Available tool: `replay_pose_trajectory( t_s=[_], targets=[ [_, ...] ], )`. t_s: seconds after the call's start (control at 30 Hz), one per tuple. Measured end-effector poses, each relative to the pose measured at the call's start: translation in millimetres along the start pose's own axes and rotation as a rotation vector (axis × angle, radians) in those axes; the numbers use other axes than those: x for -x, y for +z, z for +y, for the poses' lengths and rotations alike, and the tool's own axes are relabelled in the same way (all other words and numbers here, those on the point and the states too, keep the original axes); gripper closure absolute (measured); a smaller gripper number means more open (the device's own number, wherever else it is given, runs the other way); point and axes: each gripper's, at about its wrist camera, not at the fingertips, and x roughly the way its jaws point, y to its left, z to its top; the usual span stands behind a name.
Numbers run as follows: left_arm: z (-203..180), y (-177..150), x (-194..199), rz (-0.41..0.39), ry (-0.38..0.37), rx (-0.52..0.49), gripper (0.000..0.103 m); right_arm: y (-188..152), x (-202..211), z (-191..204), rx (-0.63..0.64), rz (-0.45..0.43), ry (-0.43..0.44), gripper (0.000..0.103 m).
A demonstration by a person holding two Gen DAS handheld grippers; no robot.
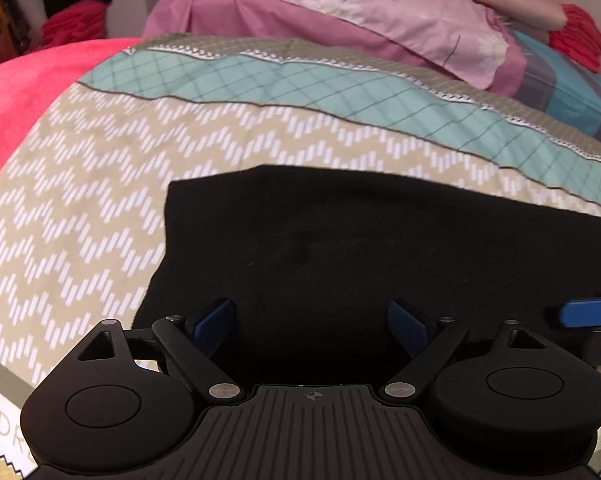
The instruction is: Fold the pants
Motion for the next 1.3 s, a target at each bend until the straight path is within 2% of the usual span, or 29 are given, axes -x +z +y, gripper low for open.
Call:
replay_pose_trajectory(
  t_s=[0.03, 0.07, 0.1, 0.13, 0.2, 0.23, 0.27, 0.3, 0.33, 0.37, 0.4, 0.47, 0.5, 0.53, 0.57, 0.67, 0.73, 0.77, 0.8, 0.87, 0.97, 1.03, 1.07, 1.1, 1.13, 1.17, 1.3],
  targets=[
    [-1.4, -1.7, 0.0, -0.005, 0.011, -0.012, 0.000, 4.2, -7.6, -5.8, -0.003, 0.023, -0.015, 0.054],
    [-3.5, -2.3, 0.0, -0.006, 0.019, -0.023, 0.000, 9.8, -10.4, -11.1, 0.003, 0.038, -0.056, 0.064],
    [-5.3, -2.8, 0.2, -0.007, 0.028, -0.031, 0.000, 15.7, -12.8, -17.2, 0.014, 0.024, -0.100, 0.094],
    [-5.6, -2.6, 0.5, -0.006, 0.034, -0.035, 0.000, 21.7, -9.4, -26.6, -0.004, -0.023, -0.144, 0.103],
    [-5.5, -2.4, -0.3, -0.008, 0.032, -0.032, 0.000, 28.4, 11.9, -53.5, -0.163, -0.189, -0.227, 0.103],
    [-4.8, -3.1, -0.2, -0.010, 0.030, -0.030, 0.000, 29.4, 22.8, -61.1, -0.236, -0.248, -0.238, 0.103],
    [-4.9, -3.3, -0.7, -0.011, 0.031, -0.030, 0.000, 28.6, 31.6, -57.7, -0.234, -0.286, -0.261, 0.096],
    [-4.8, -3.7, -1.2, -0.012, 0.031, -0.029, 0.000, 25.7, 36.6, -46.9, -0.169, -0.294, -0.283, 0.086],
    [-5.1, -4.1, -1.6, -0.014, 0.031, -0.030, 0.000, 19.4, 40.7, -35.3, -0.095, -0.261, -0.262, 0.081],
    [-5.4, -4.4, -2.1, -0.016, 0.031, -0.033, 0.000, 13.0, 39.0, -26.6, -0.053, -0.204, -0.215, 0.070],
    [-6.0, -4.8, -2.6, -0.017, 0.034, -0.037, 0.000, 5.4, 35.4, -19.8, -0.019, -0.147, -0.186, 0.067],
    [-7.8, -4.3, -4.3, -0.015, 0.041, -0.041, 0.000, -8.5, 33.0, -11.5, 0.077, -0.089, -0.230, 0.070],
    [-8.5, -3.7, -4.9, -0.011, 0.042, -0.042, 0.000, -12.8, 39.0, -13.6, 0.090, -0.107, -0.270, 0.081],
    [-8.9, -3.0, -5.7, -0.007, 0.044, -0.044, 0.000, -13.6, 51.8, -25.6, 0.035, -0.147, -0.293, 0.087],
    [-9.1, -2.4, -6.4, -0.004, 0.045, -0.048, 0.000, -15.1, 71.6, -40.8, -0.061, -0.213, -0.321, 0.090],
    [-8.2, -0.7, -8.1, 0.008, 0.043, -0.059, 0.000, -21.1, 138.9, -79.8, -0.256, -0.439, -0.459, 0.089],
    [-9.5, 1.7, -7.8, 0.020, 0.047, -0.064, 0.000, -28.0, 175.6, -88.9, -0.296, -0.531, -0.589, 0.088],
    [-11.2, 3.9, -6.0, 0.027, 0.053, -0.065, 0.000, -29.5, 188.7, -86.8, -0.279, -0.552, -0.622, 0.081],
    [-13.8, 7.2, -2.1, 0.027, 0.061, -0.059, 0.000, -32.5, 193.8, -78.8, -0.240, -0.555, -0.633, 0.065],
    [-24.2, 14.6, 9.0, -0.004, 0.029, -0.055, 0.000, -39.5, 192.9, -62.7, -0.147, -0.500, -0.601, 0.046],
    [-58.0, 27.6, 17.2, -0.048, -0.061, -0.098, 0.000, -51.1, 172.2, -51.1, -0.045, -0.375, -0.533, 0.049],
    [-84.2, 35.1, 8.3, -0.038, -0.109, -0.143, 0.000, -60.2, 177.7, -62.1, -0.050, -0.365, -0.546, 0.052],
    [-94.7, 37.2, 0.2, -0.022, -0.113, -0.156, 0.000, -61.4, 183.4, -71.2, -0.085, -0.389, -0.556, 0.058],
    [-104.3, 38.1, -10.6, 0.001, -0.106, -0.169, 0.000, -68.5, 206.3, -88.1, -0.138, -0.427, -0.550, 0.074],
    [-111.4, 37.7, -21.9, 0.028, -0.088, -0.180, 0.000, -73.7, 222.3, -101.4, -0.204, -0.464, -0.529, 0.084],
    [-116.4, 35.5, -32.2, 0.048, -0.057, -0.194, 0.000, -77.4, 238.8, -114.9, -0.267, -0.504, -0.541, 0.086],
    [-124.2, 28.7, -37.5, 0.034, -0.029, -0.241, 0.000, -85.2, 320.3, -159.0, -0.413, -0.689, -0.761, 0.087]
  ],
)
